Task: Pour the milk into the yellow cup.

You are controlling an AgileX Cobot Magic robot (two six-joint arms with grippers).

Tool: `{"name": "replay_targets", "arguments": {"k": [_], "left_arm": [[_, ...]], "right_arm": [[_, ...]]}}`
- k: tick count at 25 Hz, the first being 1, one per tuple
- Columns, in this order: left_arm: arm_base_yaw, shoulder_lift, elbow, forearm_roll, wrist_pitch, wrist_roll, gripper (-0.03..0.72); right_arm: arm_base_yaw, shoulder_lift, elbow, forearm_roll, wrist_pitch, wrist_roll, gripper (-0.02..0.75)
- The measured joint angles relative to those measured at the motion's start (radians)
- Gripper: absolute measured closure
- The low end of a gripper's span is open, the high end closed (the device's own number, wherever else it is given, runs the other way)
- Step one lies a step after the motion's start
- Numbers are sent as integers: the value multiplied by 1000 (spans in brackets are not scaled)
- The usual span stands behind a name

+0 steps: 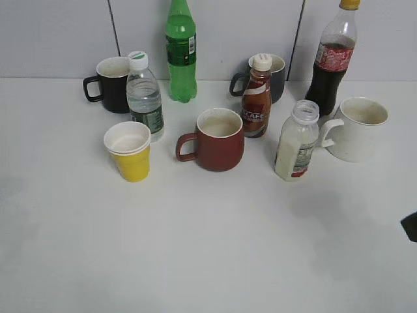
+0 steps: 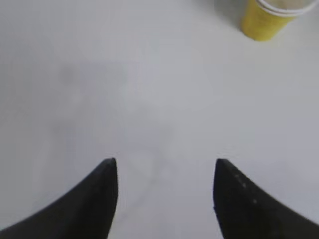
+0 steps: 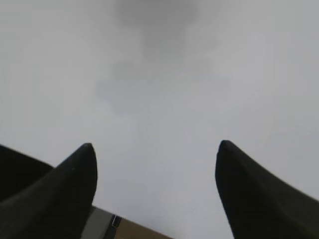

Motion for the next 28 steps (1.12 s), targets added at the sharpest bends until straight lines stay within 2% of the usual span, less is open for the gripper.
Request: {"name": "replay_targets", "arguments": {"k": [5,8,13,17,28], "left_arm": [[-1,-306,-1,-172,141,216,235],[-2,-443,10,-257,172,285,235],[-3,-672,98,-281,187,334,235],[-3,-785,147,-305,207,420,239],[-3,-818,148,-314,209,443,267]], "right_arm": [[2,-316,0,89,153,-103,184],[3,-483,21,100,224,-110,184],[4,-738,93,101,259,-128,184],[4,-865,104,103,254,-135,184],[4,-891,104,104,249,-138,184]]}}
